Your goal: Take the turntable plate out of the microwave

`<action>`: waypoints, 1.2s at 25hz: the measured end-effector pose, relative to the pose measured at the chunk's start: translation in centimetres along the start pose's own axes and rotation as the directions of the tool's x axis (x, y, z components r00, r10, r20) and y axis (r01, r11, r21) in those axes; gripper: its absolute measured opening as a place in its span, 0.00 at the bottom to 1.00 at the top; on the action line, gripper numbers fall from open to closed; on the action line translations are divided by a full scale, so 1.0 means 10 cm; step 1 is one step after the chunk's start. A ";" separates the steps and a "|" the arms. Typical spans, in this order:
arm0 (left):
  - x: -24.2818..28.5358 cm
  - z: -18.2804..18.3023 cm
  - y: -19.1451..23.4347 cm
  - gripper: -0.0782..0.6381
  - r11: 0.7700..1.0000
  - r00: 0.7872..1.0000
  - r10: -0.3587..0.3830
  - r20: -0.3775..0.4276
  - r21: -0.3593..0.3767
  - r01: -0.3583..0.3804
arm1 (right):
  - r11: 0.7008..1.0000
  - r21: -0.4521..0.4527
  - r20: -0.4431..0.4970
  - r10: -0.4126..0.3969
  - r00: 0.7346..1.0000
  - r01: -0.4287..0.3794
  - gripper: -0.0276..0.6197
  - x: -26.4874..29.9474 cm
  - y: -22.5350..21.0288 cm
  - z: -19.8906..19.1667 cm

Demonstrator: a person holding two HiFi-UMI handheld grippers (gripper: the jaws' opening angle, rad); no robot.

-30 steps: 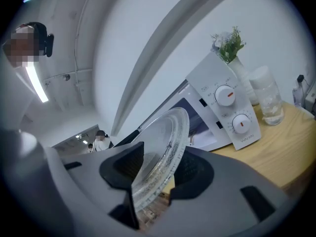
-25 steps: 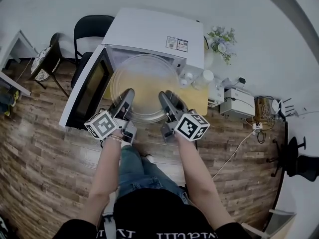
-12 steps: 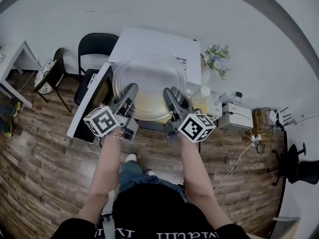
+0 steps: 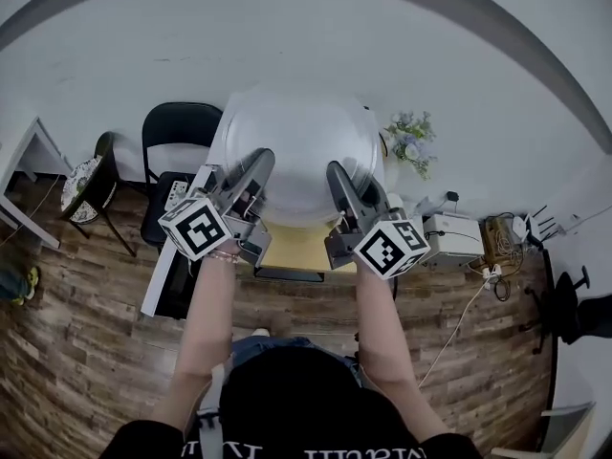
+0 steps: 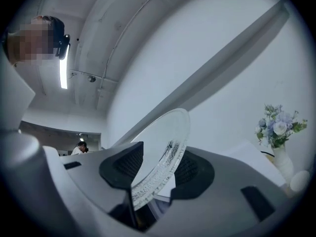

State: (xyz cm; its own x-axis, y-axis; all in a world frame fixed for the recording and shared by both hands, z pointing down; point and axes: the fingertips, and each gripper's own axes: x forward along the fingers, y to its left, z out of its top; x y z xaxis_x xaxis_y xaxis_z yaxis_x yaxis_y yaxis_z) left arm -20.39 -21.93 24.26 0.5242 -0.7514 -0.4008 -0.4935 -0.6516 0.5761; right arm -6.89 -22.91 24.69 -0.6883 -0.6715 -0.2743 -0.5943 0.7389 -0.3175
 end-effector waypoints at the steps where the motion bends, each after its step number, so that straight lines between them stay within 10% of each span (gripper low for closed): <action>1: 0.03 0.04 -0.01 0.22 1.000 1.000 -0.015 0.000 0.013 0.015 | 1.000 -0.010 0.010 -0.002 1.000 0.002 0.32 0.02 0.01 0.04; 13: 0.05 0.06 -0.22 0.30 0.939 0.989 -0.132 -0.070 0.312 0.147 | 0.991 -0.135 0.117 0.005 0.993 0.011 0.35 -0.09 0.15 0.13; 30: 0.08 0.13 -0.56 0.33 0.902 0.994 -0.106 0.001 0.420 0.096 | 0.974 -0.219 0.130 0.093 0.987 -0.062 0.35 -0.18 0.28 0.44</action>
State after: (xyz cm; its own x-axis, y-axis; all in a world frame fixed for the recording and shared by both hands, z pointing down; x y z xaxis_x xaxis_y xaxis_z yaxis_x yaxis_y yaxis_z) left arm -18.11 -19.00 19.72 0.5731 -0.6778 -0.4605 -0.6865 -0.7040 0.1819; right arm -5.50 -19.86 20.29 -0.6803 -0.6017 -0.4186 -0.6268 0.7736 -0.0932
